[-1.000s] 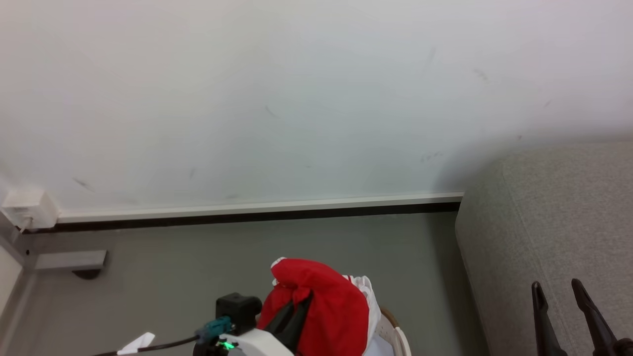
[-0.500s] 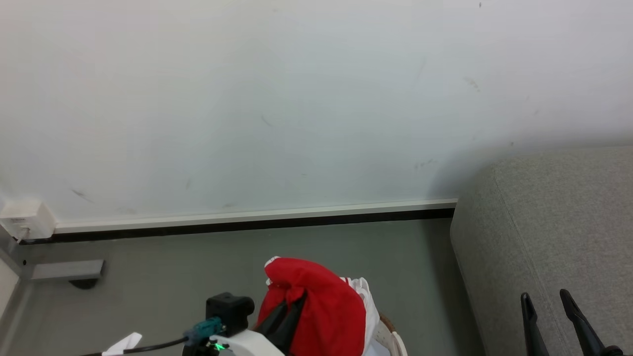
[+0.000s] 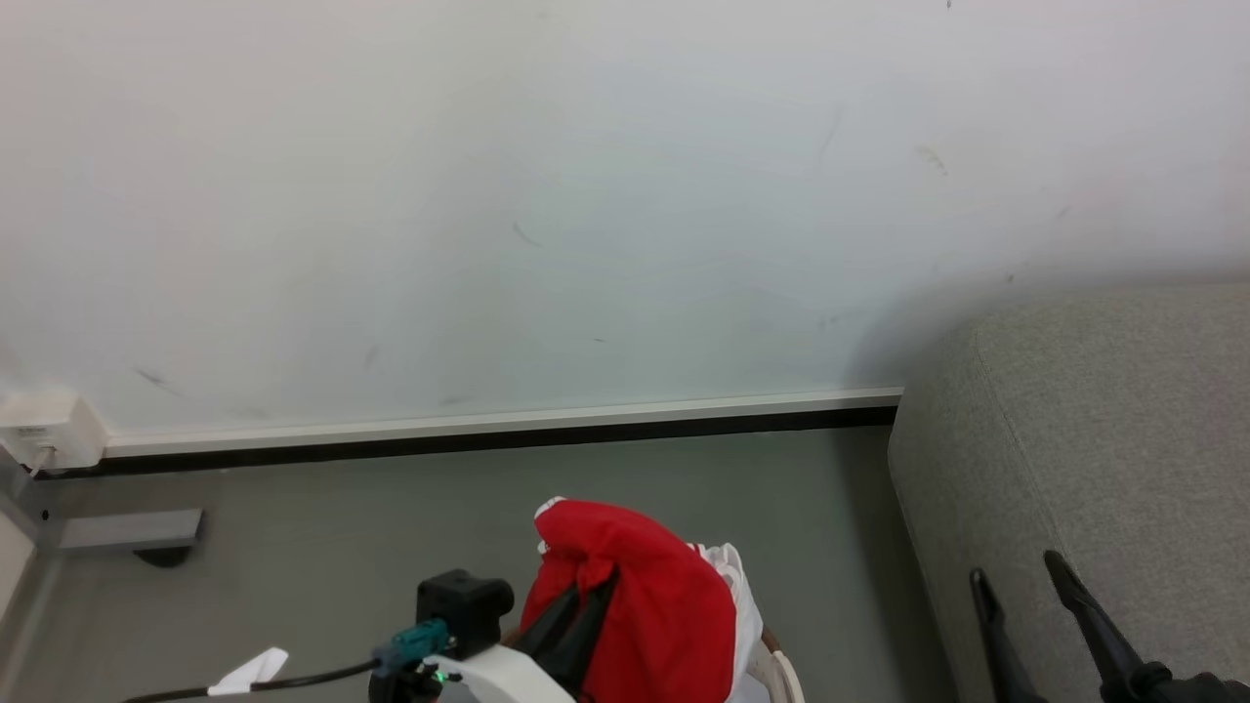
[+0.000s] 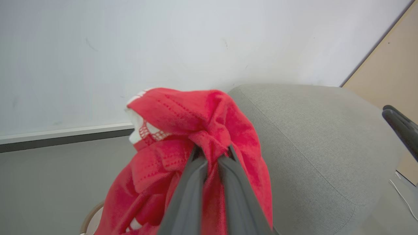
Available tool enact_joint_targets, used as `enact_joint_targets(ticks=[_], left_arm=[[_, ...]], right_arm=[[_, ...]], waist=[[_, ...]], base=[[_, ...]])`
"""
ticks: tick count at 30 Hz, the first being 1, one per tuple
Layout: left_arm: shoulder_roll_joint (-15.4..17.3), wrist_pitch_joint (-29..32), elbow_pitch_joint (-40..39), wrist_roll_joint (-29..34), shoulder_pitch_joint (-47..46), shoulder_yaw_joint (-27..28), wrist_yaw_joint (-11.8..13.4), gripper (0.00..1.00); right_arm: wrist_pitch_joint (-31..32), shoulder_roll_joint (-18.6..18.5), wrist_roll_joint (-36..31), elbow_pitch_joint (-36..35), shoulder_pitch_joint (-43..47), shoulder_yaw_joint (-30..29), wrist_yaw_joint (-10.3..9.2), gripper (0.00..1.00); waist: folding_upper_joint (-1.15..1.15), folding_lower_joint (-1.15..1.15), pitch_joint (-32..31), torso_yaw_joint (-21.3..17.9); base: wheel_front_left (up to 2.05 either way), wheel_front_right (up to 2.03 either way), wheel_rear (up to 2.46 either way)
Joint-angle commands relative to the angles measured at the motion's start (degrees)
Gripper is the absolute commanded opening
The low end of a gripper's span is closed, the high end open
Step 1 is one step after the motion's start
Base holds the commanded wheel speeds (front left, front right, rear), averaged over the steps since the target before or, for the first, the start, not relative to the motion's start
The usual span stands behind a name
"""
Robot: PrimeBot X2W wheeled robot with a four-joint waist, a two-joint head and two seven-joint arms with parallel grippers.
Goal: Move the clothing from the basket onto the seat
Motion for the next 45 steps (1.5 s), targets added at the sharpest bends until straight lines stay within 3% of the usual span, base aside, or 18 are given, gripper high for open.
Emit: enact_joint_targets(ticks=[1, 10, 16, 20, 28, 35, 45], left_arm=[[0.3, 0.2, -0.7, 1.1, -1.2, 0.0, -0.1, 0.0], [0.9, 2.1, -3.5, 2.6, -4.2, -1.5, -1.0, 0.0], [1.2, 4.1, -5.0, 3.9, -6.0, -3.4, -2.2, 0.0], [1.0, 5.2, -5.7, 4.4, -6.8, -4.6, -3.2, 0.0], [0.1, 7.0, -7.6, 5.2, -8.6, -7.2, -4.7, 0.0], [-0.6, 7.9, -8.7, 5.5, -9.1, -8.6, -5.3, 0.0], [-1.4, 9.2, -8.6, 4.7, -10.5, -10.6, -8.1, 0.0]], right_arm=[[0.0, -1.2, 0.8, -0.4, -1.4, 1.9, -0.12, 1.0], [0.2, -10.9, 6.4, 0.7, -10.7, 20.1, -0.12, 1.0], [3.8, -17.4, 10.2, 1.7, -20.7, 34.8, -0.12, 1.0], [5.1, -19.6, 12.2, 2.4, -25.6, 40.8, -0.12, 1.0], [5.8, -21.9, 18.7, 5.4, -32.8, 51.6, -0.12, 1.0], [4.7, -22.6, 23.3, 7.0, -37.0, 57.3, -0.12, 1.0], [6.0, -24.0, 26.7, 4.7, -44.1, 65.6, -0.12, 1.0]], waist=[[0.0, 0.0, 0.1, -0.2], [0.0, 0.0, 0.2, -0.6], [0.0, 0.0, 0.2, -0.6], [0.0, 0.0, 0.3, -0.4], [0.0, 0.0, 0.3, 1.2], [0.0, 0.0, 0.2, 2.1], [0.0, 0.0, 0.7, 2.7]], base=[[0.0, 0.0, 0.0], [0.0, 0.0, 0.0], [0.0, 0.0, 0.0], [0.0, 0.0, 0.0], [0.0, 0.0, 0.0], [0.0, 0.0, 0.0], [0.0, 0.0, 0.0]])
